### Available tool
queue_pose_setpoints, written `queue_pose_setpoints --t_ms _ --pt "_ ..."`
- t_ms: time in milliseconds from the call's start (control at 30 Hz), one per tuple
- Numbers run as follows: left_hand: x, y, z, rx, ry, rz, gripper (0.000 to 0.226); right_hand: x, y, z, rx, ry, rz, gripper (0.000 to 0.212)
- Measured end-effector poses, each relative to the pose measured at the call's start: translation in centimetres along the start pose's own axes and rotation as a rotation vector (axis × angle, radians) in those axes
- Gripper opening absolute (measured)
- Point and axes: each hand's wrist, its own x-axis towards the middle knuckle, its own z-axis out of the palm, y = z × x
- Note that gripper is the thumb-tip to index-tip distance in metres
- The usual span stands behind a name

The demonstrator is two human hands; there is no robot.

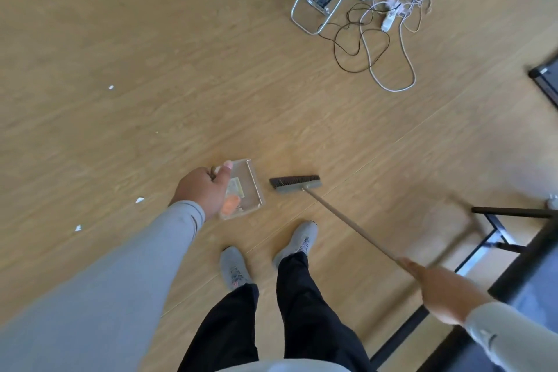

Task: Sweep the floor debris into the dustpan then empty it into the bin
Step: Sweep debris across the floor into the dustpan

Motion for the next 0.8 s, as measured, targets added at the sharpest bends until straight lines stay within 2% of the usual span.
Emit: queue_pose_setpoints --t_ms 167,333,467,567,667,733,800 --pt "-0.7 -0.1 -1.8 -0.048 -0.035 -0.005 0.066 -1.7 3.8 -2.8 0.247 0.092 0.014 0.061" --pt "-1.5 -0.2 -2.0 0.014 -0.084 0.051 0.064 -0.2 4.1 -1.7 0.663 -0.032 0.102 0.048" --pt "-1.9 0.1 0.2 0.060 -0.087 0.054 0.065 4.2 -1.4 1.1 0.636 -0.003 0.088 0.050" --pt "-1.6 0.3 1.6 0.072 -0.054 0.059 0.068 5.1 -8.2 4.1 0.615 -0.090 0.043 0.058" --pt "-1.3 0.4 1.6 0.084 -0.044 0.071 0.069 2.3 -12.6 6.5 0.568 -0.169 -0.026 0.064" --pt "-1.2 0.4 1.5 0.079 -0.040 0.066 0.068 0.1 -12.2 6.8 0.609 -0.244 -0.077 0.061" --pt "-1.3 0.6 1.7 0.079 -0.052 0.057 0.067 -1.4 -9.0 5.5 0.741 -0.324 -0.088 0.063"
